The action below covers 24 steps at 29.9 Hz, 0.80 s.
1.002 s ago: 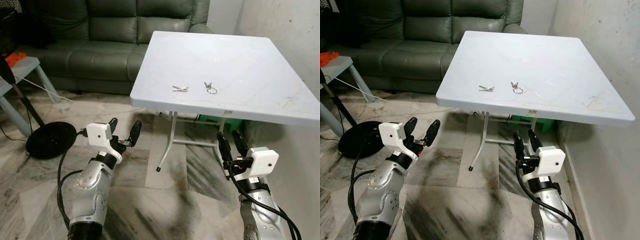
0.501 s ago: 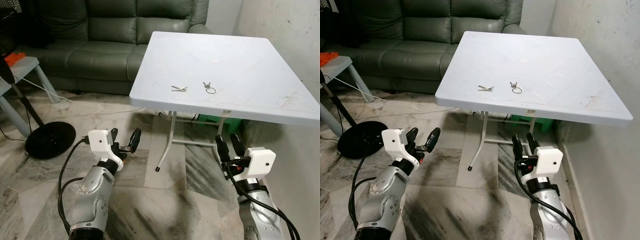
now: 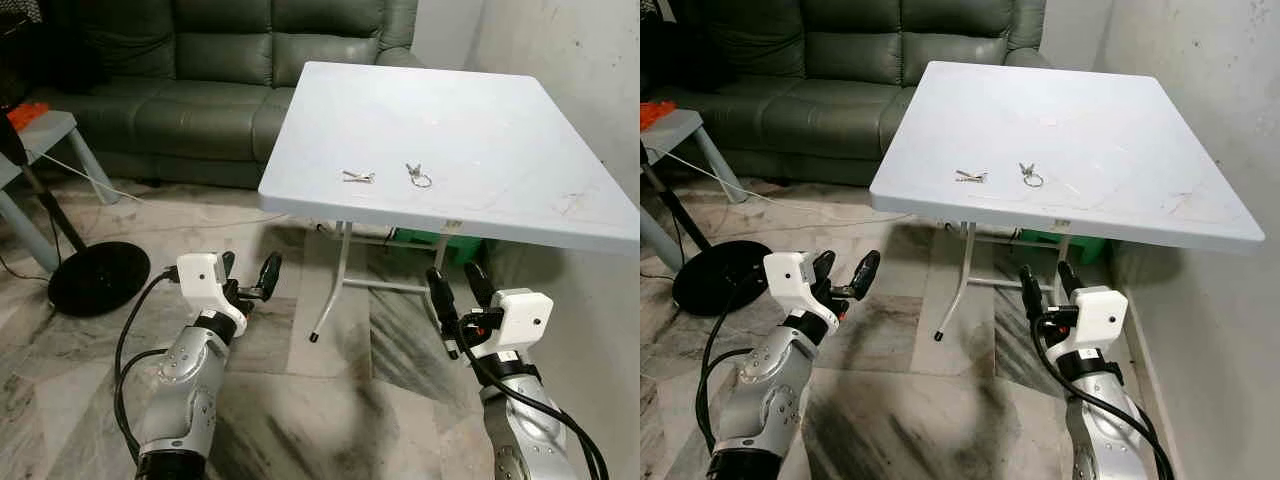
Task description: Hang keys on a hook
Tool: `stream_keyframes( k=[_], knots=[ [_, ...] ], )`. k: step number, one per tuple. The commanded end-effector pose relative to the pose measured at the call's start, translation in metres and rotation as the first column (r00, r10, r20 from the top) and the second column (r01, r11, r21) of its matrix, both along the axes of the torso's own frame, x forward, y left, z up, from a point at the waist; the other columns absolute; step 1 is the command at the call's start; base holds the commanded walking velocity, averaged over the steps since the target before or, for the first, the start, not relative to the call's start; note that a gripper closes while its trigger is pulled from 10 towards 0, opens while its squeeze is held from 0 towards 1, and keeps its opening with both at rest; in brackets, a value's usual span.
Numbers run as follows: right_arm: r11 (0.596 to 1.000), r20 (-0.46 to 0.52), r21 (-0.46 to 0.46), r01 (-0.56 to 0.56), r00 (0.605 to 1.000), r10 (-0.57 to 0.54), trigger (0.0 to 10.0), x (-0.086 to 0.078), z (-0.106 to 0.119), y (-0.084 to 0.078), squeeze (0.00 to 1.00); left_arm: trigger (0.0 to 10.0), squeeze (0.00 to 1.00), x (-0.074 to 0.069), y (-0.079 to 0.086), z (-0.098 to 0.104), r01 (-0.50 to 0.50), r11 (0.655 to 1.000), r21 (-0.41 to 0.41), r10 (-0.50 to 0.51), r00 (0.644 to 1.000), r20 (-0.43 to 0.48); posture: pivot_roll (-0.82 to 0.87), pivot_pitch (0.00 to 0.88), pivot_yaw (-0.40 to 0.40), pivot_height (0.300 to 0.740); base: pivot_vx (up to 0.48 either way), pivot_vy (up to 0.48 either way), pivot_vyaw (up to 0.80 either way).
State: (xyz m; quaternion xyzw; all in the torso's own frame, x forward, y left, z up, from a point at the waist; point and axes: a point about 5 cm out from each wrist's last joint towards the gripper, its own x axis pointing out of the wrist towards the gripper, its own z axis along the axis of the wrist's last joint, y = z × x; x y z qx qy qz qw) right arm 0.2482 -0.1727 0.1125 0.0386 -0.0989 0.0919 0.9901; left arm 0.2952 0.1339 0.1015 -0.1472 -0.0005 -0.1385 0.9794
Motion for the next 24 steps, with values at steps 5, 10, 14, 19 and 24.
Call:
stream_keyframes(
  k=[5,10,14,19,24],
  knots=[
    [1.0,-0.01,-0.008,-0.008,1.0,0.008,10.0,0.0018,-0.0011,-0.0005,1.0,10.0,0.0,0.001,-0.0026,-0.0007,0.006,0.999,0.039,-0.006,1.0,-0.011,-0.03,0.0,-0.045,0.74,0.0,0.0,0.0],
    [1.0,-0.019,-0.012,0.012,1.0,-0.012,10.0,0.0021,-0.0028,-0.0023,1.0,10.0,0.0,0.002,-0.0019,-0.0011,0.001,0.999,0.046,-0.001,1.0,-0.015,-0.03,0.0,-0.045,0.74,0.0,0.0,0.0],
    [1.0,-0.011,-0.002,0.011,1.0,-0.011,10.0,0.0025,-0.0011,-0.0027,1.0,10.0,0.0,0.0031,-0.0033,-0.0006,0.006,0.998,0.059,-0.005,1.0,-0.02,-0.03,0.0,-0.045,0.74,0.0,0.0,0.0],
    [1.0,-0.004,-0.008,0.017,1.0,-0.017,10.0,0.0044,0.0005,-0.0034,1.0,10.0,0.0,0.0049,-0.0036,-0.0016,0.003,0.998,0.065,0.0,1.0,-0.032,-0.03,0.0,-0.045,0.74,0.0,0.0,0.0],
    [0.999,-0.001,-0.013,0.034,0.999,-0.034,10.0,0.0062,0.0022,-0.0046,1.0,10.0,0.0,0.0056,-0.0047,-0.0005,0.005,0.998,0.06,-0.003,1.0,-0.031,-0.03,0.0,-0.046,0.74,0.0,0.0,0.0]
  ],
)
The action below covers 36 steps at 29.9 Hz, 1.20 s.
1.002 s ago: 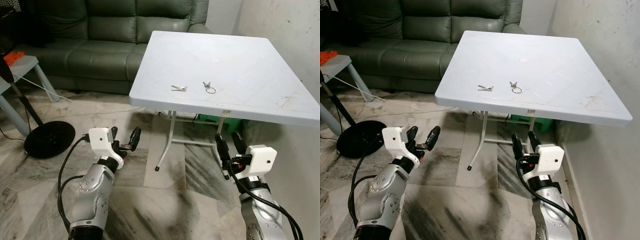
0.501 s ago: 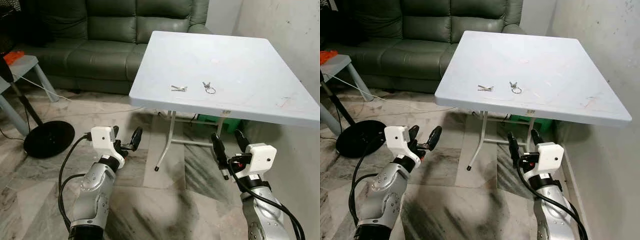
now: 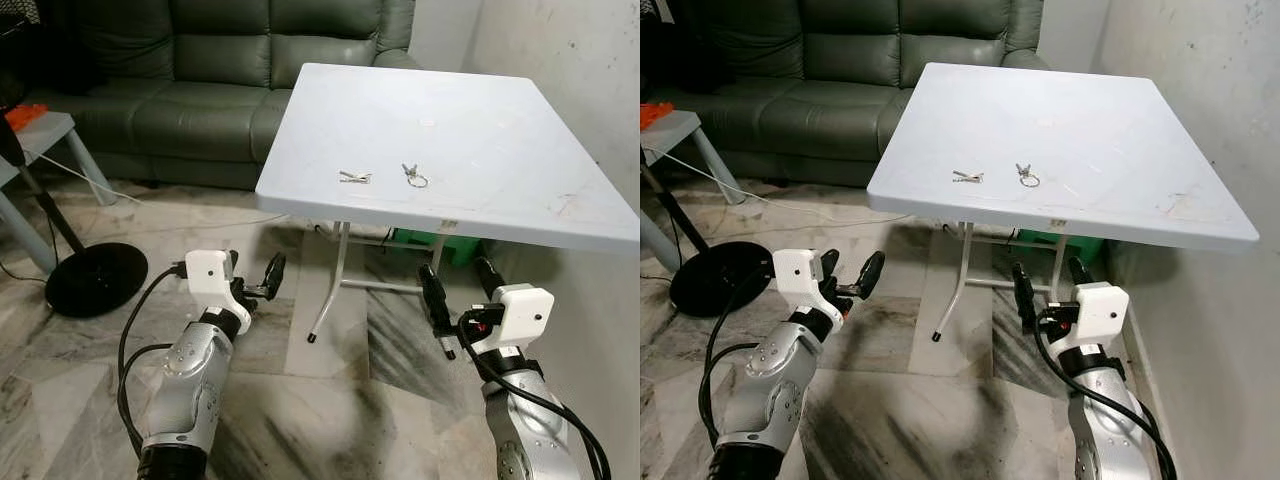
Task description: Hang keys on a hook
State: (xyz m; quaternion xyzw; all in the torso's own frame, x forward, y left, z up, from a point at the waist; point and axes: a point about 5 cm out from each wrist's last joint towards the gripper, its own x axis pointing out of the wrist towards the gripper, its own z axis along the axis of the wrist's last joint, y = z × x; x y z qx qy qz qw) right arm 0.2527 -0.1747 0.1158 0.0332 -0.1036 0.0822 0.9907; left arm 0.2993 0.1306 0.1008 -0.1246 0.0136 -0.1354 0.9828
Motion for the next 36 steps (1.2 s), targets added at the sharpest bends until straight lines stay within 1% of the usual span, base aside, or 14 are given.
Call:
stream_keyframes(
  k=[1,2,3,18,36],
  knots=[
    [1.0,-0.011,-0.006,0.016,1.0,-0.016,10.0,0.0018,-0.0011,-0.0027,1.0,10.0,0.0,0.0016,-0.0014,0.0003,0.007,1.0,0.01,-0.007,1.0,-0.009,-0.03,0.0,-0.046,0.74,0.0,0.0,0.0],
    [1.0,-0.014,-0.004,0.011,1.0,-0.011,10.0,0.0021,-0.0011,-0.0024,0.95,10.0,0.0,0.0017,-0.0014,0.0003,0.006,1.0,0.009,-0.006,1.0,-0.01,-0.03,0.0,-0.046,0.74,0.0,0.0,0.0],
    [1.0,-0.016,-0.002,0.005,1.0,-0.005,10.0,0.0024,-0.001,-0.0018,0.0,10.0,0.0,0.002,-0.0015,0.0001,0.006,1.0,0.008,-0.006,1.0,-0.011,-0.03,0.0,-0.046,0.74,0.0,0.0,0.0],
    [1.0,-0.029,0.001,-0.009,1.0,0.009,10.0,0.001,-0.0018,-0.001,0.0,10.0,0.0,0.0001,-0.0037,-0.0015,0.006,1.0,0.003,-0.006,1.0,-0.019,-0.03,0.0,-0.048,0.74,0.0,0.0,0.0],
    [1.0,-0.032,-0.005,-0.021,0.999,0.02,10.0,0.0005,-0.0028,0.0009,0.0,10.0,0.0,0.0016,-0.0053,-0.0013,0.019,1.0,0.006,-0.019,1.0,-0.024,-0.03,0.0,-0.048,0.74,0.0,0.0,0.0]
  ],
)
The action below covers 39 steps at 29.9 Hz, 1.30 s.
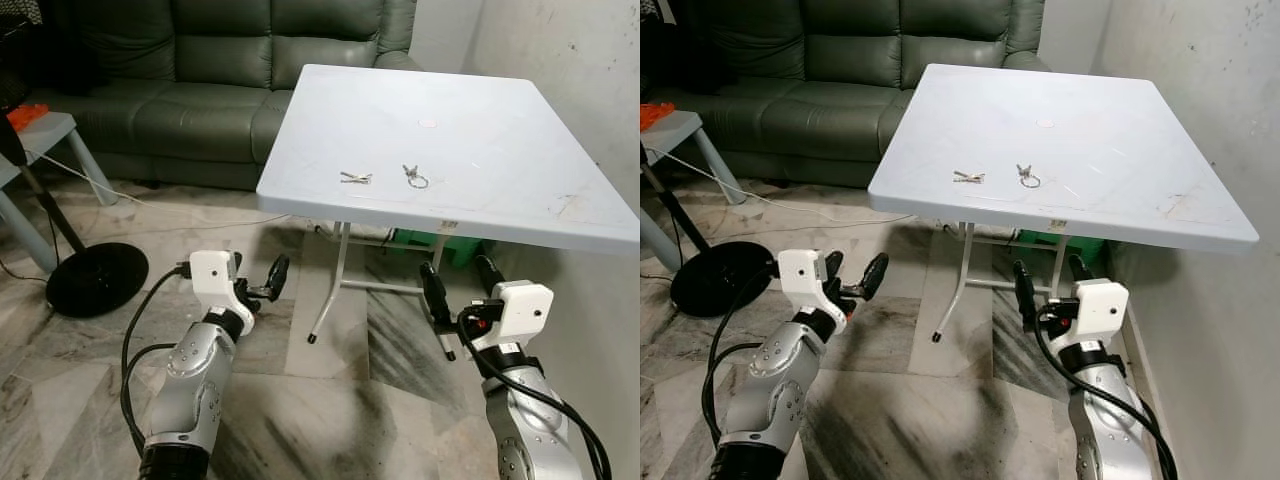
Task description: Hang keys on a hook
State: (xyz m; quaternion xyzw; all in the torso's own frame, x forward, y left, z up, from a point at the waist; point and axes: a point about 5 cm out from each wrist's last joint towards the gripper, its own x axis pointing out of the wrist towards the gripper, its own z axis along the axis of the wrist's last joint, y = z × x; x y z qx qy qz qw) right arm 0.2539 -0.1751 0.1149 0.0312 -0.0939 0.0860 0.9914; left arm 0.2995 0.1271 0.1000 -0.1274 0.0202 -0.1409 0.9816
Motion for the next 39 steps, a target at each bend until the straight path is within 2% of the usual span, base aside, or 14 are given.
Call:
stream_keyframes(
  k=[1,13,39],
  knots=[
    [1.0,-0.013,0.001,-0.014,1.0,0.014,10.0,-0.0007,-0.002,0.0014,0.0,10.0,0.0,0.0012,-0.0019,-0.0007,0.007,1.0,0.01,-0.006,1.0,-0.012,-0.03,0.0,-0.048,0.74,0.0,0.0,0.0],
    [1.0,-0.016,0.002,-0.022,1.0,0.022,10.0,-0.001,-0.0033,0.003,0.0,10.0,0.0,0.0029,-0.0021,0.0005,0.009,1.0,0.017,-0.009,1.0,-0.005,-0.03,0.0,-0.047,0.74,0.221,0.0,0.0],
    [1.0,-0.021,0.001,-0.021,1.0,0.021,10.0,-0.0001,-0.0044,0.0027,0.0,10.0,0.0,0.0066,-0.0027,0.0032,0.007,1.0,0.008,-0.007,1.0,0.001,-0.03,0.0,-0.048,0.74,0.347,0.0,0.0]
  ],
)
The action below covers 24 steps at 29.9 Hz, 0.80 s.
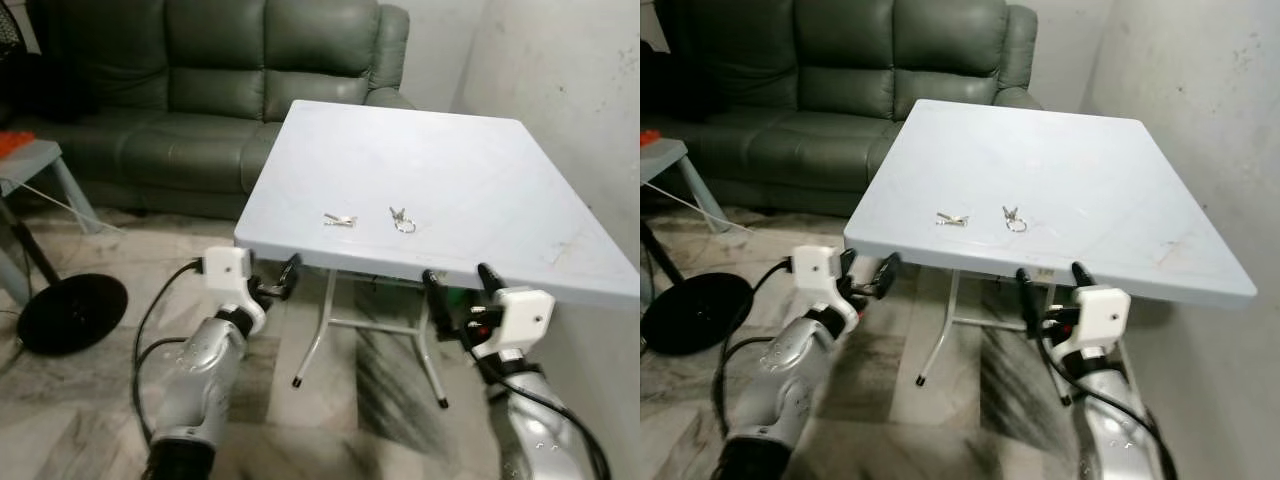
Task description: Hang keys on a hook
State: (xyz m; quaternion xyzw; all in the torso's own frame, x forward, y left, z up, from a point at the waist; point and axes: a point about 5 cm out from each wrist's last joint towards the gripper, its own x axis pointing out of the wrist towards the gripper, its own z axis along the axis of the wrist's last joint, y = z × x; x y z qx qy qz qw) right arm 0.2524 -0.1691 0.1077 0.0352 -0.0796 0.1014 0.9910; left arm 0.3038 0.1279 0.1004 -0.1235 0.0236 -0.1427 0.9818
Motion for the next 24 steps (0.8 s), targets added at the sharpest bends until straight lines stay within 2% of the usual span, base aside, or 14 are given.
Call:
stream_keyframes(
  k=[1,24],
  knots=[
    [1.0,0.007,-0.002,0.011,1.0,-0.011,10.0,0.0015,0.0029,-0.0032,0.0,10.0,0.0,0.0023,-0.0034,0.0029,0.002,1.0,-0.002,-0.002,1.0,0.007,-0.03,0.0,-0.048,0.74,0.349,0.0,0.0],
    [1.0,0.013,-0.004,0.01,1.0,-0.009,10.0,0.0027,0.0038,-0.003,0.0,10.0,0.0,0.0034,-0.0051,0.0032,0.002,1.0,-0.007,-0.002,1.0,0.008,-0.03,0.0,-0.048,0.74,0.345,0.0,0.0]
  ],
)
